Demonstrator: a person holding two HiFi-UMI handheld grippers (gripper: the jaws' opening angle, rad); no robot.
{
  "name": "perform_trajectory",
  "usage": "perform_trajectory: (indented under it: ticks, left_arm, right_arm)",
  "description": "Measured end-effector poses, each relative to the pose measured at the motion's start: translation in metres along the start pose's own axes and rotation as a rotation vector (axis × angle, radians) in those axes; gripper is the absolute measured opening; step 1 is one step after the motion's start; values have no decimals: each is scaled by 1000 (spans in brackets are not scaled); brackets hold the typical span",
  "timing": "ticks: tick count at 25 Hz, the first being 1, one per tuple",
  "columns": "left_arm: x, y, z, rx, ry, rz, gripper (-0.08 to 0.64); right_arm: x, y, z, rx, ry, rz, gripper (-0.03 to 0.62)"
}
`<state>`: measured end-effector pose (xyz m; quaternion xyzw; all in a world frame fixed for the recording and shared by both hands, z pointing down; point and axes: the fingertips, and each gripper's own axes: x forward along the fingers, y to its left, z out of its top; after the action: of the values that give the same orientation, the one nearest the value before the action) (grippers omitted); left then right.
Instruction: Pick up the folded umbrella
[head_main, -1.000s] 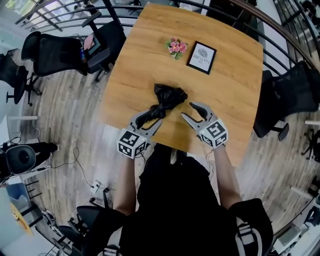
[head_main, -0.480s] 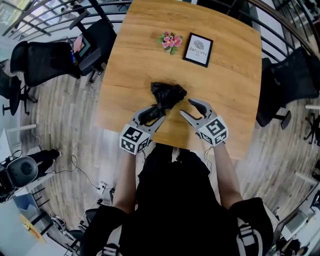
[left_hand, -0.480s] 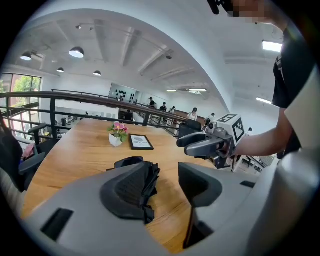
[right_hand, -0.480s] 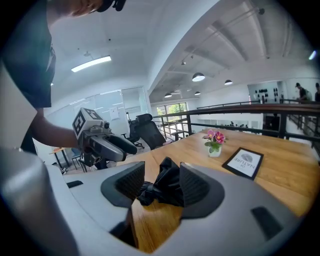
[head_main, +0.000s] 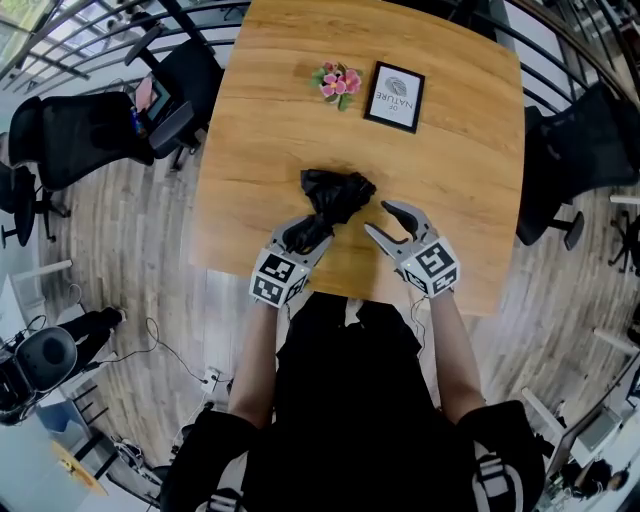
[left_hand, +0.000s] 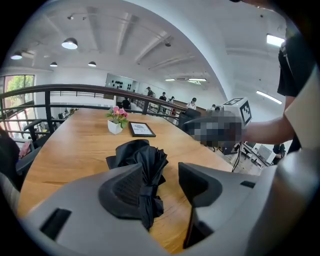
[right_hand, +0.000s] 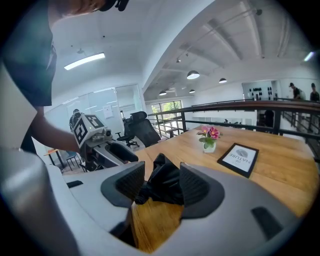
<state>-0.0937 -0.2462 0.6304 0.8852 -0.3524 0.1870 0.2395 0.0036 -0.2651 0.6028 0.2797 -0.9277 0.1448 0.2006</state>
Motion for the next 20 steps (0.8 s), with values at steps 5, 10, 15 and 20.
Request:
perform_trajectory:
  ticks: [5, 10, 15, 20]
  left_arm:
    - [14, 6, -18, -19, 35, -11, 232]
    - [21, 17, -38, -15, 90, 13, 268]
    - [33, 25, -53, 0, 127, 11, 298]
    - [47, 26, -70, 14, 185, -15, 321]
  right_arm:
    - [4, 3, -11, 0, 17, -5, 221]
    - [4, 2, -12, 19, 29, -27, 221]
    - [4, -1, -16, 25, 37, -44, 222]
    - [7, 0, -22, 35, 46, -51, 224]
